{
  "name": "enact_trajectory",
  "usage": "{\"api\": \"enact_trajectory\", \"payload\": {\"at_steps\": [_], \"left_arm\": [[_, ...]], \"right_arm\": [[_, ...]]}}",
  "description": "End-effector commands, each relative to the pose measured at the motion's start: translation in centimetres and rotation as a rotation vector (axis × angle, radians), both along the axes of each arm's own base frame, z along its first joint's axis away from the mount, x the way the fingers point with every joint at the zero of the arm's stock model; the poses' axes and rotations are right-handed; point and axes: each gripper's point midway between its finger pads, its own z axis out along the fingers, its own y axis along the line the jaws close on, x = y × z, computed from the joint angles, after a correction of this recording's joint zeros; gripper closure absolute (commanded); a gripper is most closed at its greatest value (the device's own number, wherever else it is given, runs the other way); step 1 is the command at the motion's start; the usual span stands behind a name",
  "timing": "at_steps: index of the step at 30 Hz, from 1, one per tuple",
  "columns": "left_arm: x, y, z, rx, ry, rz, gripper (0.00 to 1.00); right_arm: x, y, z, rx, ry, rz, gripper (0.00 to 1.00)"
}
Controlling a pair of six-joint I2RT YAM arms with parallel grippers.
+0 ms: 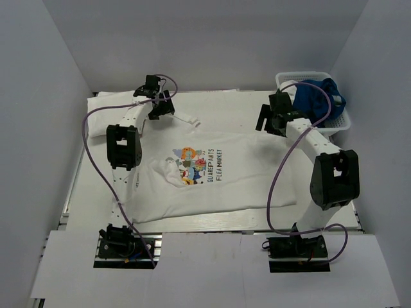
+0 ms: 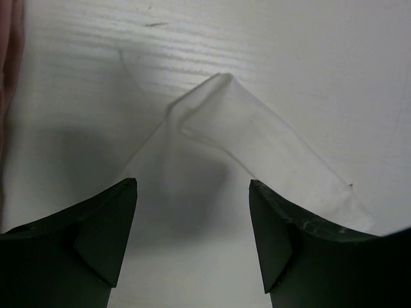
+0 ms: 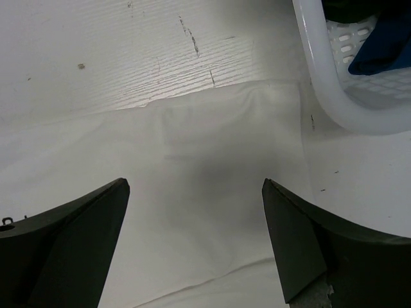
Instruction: Fold and stack the t-shirts
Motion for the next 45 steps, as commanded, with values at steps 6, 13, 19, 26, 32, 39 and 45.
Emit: {"api": "enact_trajectory", "payload": {"at_steps": [6, 13, 19, 26, 32, 39, 45], "left_arm": [[4.5, -2.2, 2.5, -0.154, -0.181, -0.061, 0.25], [5.0, -3.3, 1.6, -0.214, -0.19, -0.075, 0.52], [5.5, -3.2, 1.9, -0.209, -0.212, -0.071, 0.64], [6.4, -1.9, 3.7, -0.18, -0.27, -0.033, 1.0], [5.9, -1.4, 4.6, -0.18, -0.27, -0.04, 1.0], [3.2, -1.7, 7.0, -0.196, -0.299, -0.086, 1.0], [1.0, -1.6, 7.3, -0.201, -0.286, -0.091, 1.0]], "right_arm": [[1.1, -0.4, 0.1, -0.024, -0.003, -0.02, 0.1], [1.8, -0.2, -1.1, -0.047, 0.026, -0.022, 0.1], [2.4, -0.2, -2.0, -0.047, 0.043, -0.028, 0.1], [3.2, -0.1, -2.6, -0.046, 0.045, -0.036, 0.1], [4.1, 0.4, -2.8, -0.022, 0.034, -0.053, 0.1], [5.0, 0.4, -3.6, 0.018, 0.02, -0.145, 0.1], [6.3, -0.6, -4.6, -0.009, 0.03, -0.311, 0.1]]}}
